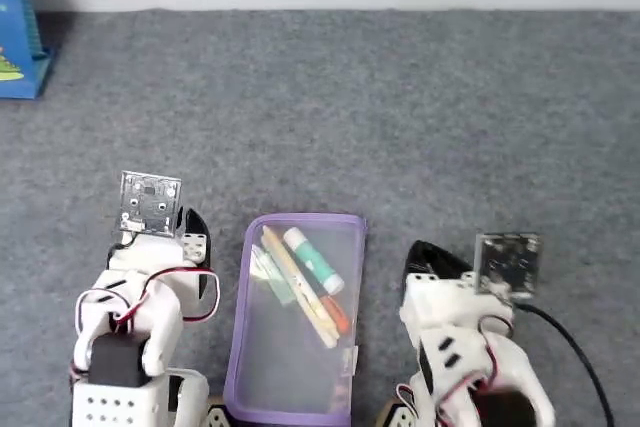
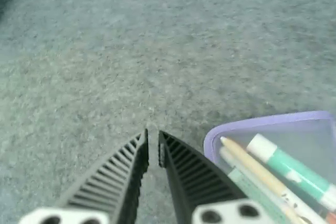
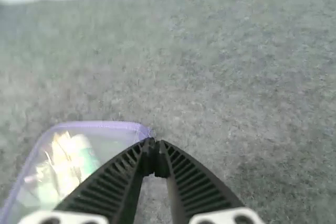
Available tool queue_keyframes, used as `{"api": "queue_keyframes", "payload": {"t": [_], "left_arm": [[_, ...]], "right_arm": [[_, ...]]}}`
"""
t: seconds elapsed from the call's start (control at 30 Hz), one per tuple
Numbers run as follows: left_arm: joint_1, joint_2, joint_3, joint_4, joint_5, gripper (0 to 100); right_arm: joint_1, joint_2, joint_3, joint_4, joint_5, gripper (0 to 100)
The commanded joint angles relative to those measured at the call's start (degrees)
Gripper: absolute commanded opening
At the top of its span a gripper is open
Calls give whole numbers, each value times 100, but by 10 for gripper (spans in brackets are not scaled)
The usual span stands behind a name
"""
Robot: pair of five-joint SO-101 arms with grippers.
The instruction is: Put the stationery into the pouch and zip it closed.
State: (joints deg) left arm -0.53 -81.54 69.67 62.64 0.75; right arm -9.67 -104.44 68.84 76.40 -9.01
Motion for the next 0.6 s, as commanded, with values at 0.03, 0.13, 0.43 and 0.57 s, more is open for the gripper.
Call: {"api": "queue_keyframes", "payload": {"t": [0.03, 0.13, 0.43, 0.57], "left_arm": [[-18, -70, 286, -404, 70, 39], [-18, -70, 725, -774, 70, 39], [-18, -70, 2264, -2541, 35, 39], [-18, -70, 2404, -2752, 35, 39]], "right_arm": [[-48, 48, 448, -514, 105, 9], [-48, 48, 738, -655, 105, 9], [-48, 48, 1908, -1262, 70, 9], [-48, 48, 1987, -1244, -105, 9]]}}
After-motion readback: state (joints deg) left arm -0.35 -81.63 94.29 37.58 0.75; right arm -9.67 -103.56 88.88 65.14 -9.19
